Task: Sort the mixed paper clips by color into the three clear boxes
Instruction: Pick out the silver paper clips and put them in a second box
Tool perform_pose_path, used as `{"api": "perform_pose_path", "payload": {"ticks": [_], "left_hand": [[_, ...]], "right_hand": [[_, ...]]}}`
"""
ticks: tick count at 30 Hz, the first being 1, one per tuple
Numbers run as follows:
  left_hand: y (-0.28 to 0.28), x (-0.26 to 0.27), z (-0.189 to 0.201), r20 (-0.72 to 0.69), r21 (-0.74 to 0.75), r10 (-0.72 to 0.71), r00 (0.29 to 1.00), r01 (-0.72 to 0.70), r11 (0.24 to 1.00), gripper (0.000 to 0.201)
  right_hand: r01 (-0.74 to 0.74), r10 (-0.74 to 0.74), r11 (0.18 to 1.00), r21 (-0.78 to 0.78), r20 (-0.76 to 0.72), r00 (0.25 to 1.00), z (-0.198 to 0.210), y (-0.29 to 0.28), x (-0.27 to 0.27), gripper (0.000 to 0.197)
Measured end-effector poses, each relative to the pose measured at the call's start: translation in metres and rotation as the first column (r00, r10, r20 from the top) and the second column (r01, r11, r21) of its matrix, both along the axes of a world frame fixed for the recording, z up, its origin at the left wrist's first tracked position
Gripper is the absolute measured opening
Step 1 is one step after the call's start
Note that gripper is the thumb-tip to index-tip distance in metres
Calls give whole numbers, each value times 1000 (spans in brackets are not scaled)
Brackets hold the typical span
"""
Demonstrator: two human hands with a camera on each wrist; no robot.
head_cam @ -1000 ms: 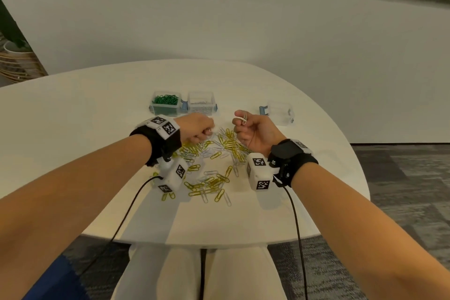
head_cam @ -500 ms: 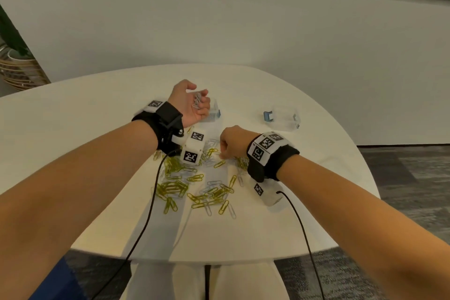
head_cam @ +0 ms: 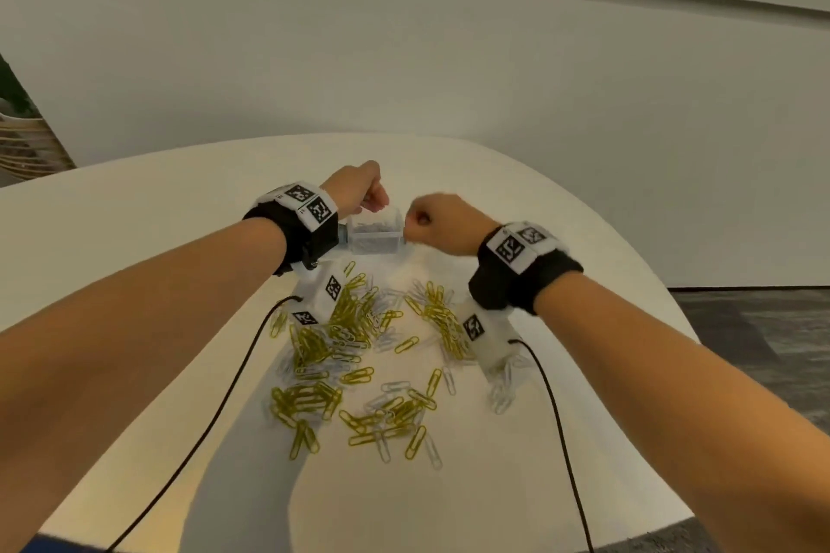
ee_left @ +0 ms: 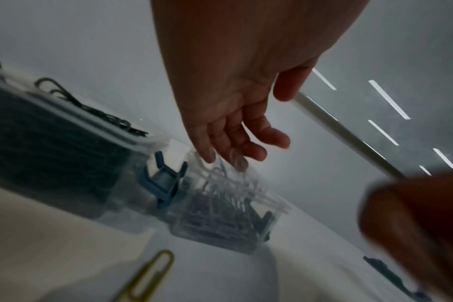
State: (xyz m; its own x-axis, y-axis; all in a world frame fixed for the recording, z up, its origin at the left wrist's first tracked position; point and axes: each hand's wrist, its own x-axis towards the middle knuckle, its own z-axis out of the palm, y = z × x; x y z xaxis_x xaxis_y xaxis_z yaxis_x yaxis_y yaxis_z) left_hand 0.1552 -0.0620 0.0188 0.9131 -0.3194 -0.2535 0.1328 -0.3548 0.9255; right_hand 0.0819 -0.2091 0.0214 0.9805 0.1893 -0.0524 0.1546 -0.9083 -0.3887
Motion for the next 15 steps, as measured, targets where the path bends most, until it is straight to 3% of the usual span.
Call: {"api": "perform_pose_path", "payload": {"ticks": [2,4,7,9,11,13,15], "left_hand": [[6,1,3,56,-22,37,998,-36,999,35],[10,1,7,82,3,50,995,-50,999,25],[18,-10,15,109,330,-86,990,46,943,15],[29,-22,18,99,558,-251,963,155,815,18],[43,-41,18,45,696,-389,920,251,673,17],[51,-61,13,-52,778,-479,876,336,530,22],[52,-81,2,-97,833,-525,846,357,422,33]], "right_hand": [[41,-40,999,-9,35,999,10,8,24,24],[33,-35,998,-58,-43,998,13,21,42,25],[44,-40,999,17,-189,981,15,29,55,28],[95,-68,987,133,-193,979,18,25,51,31],[131,-89,967,217,-192,977,18,22,36,27],[89,-39,983,162,-289,956,16,27,11,25],[-77,60,997,-28,-399,915,7,42,-18,36]]}}
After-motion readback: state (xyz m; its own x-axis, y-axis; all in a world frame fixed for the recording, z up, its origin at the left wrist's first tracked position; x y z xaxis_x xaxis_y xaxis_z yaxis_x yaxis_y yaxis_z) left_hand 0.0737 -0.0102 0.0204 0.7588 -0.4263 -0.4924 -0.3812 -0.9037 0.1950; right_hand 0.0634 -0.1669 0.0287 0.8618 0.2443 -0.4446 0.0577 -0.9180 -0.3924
